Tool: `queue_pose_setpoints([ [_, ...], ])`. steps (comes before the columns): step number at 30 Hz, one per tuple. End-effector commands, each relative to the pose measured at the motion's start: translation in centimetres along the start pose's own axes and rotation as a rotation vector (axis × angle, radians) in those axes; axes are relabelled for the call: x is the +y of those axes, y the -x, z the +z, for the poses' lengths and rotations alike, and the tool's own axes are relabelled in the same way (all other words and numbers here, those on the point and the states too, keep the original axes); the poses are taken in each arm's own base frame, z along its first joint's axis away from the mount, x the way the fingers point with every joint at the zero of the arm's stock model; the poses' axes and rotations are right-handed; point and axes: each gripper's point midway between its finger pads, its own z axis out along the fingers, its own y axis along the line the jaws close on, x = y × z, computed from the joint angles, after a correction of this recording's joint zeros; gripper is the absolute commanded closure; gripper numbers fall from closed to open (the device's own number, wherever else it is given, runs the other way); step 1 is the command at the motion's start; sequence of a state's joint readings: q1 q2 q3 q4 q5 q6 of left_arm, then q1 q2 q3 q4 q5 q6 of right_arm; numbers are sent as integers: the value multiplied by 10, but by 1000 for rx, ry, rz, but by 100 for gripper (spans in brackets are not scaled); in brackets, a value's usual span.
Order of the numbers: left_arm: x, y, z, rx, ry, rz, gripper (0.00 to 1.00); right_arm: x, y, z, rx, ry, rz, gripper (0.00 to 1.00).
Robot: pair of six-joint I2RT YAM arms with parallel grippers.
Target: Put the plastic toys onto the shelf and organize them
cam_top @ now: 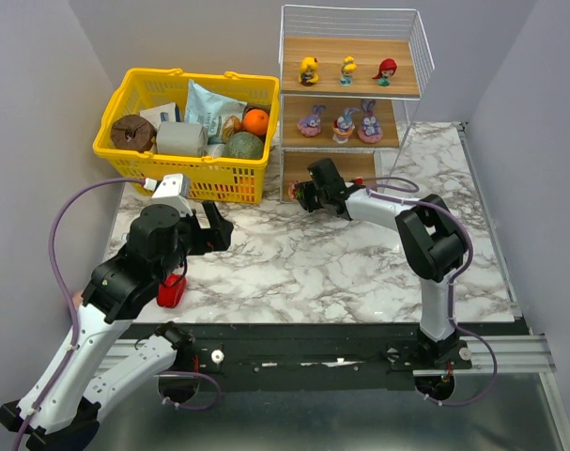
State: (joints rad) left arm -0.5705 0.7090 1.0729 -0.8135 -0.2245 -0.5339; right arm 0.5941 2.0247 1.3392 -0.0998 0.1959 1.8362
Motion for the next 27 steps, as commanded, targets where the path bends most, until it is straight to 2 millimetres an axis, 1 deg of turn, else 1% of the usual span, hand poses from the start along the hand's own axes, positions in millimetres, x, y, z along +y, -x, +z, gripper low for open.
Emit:
queue_pose_setpoints([
  [1, 4, 8, -5, -19, 25, 10, 1, -6, 12, 11, -67, -4, 43, 61],
  [6, 5, 8, -4, -17, 28, 14, 1, 0, 12, 13, -67, 12, 65, 56],
  [9, 5, 8, -4, -17, 30, 14, 1, 3, 11, 13, -64, 24, 69, 50],
  [10, 5, 8, -4, -17, 30, 14, 1, 4, 11, 13, -65, 30, 70, 45],
  [13, 5, 8, -4, -16, 32, 13, 1, 5, 12, 12, -64, 40, 75, 40],
  [15, 5, 8, -4, -17, 31, 9, 1, 8, 12, 9, -62, 55, 78, 39],
  [16, 5, 8, -4, -16, 32, 11, 1, 20, 10, 7, -48, 111, 86, 39],
  [17, 5, 9, -4, -18, 32, 11, 1, 17, 11, 6, -50, 119, 81, 39],
  [19, 6, 8, -5, -17, 33, 11, 1, 24, 10, 2, -37, 149, 94, 37],
  [21, 5, 8, -4, -17, 31, 9, 1, 27, 7, -2, -20, 165, 86, 36],
  [22, 5, 8, -4, -17, 31, 8, 1, 28, 7, -3, -15, 170, 87, 34],
  [23, 5, 9, -4, -17, 31, 6, 1, 29, 5, -5, -4, 171, 86, 33],
  [24, 4, 9, -4, -18, 29, 4, 1, 24, 5, -5, 1, 162, 80, 32],
  [26, 2, 11, -6, -22, 20, 4, 1, 25, 2, -13, 24, 180, 84, 30],
  [27, 2, 12, -7, -23, 16, 7, 1, 17, 4, -14, 22, 178, 72, 29],
])
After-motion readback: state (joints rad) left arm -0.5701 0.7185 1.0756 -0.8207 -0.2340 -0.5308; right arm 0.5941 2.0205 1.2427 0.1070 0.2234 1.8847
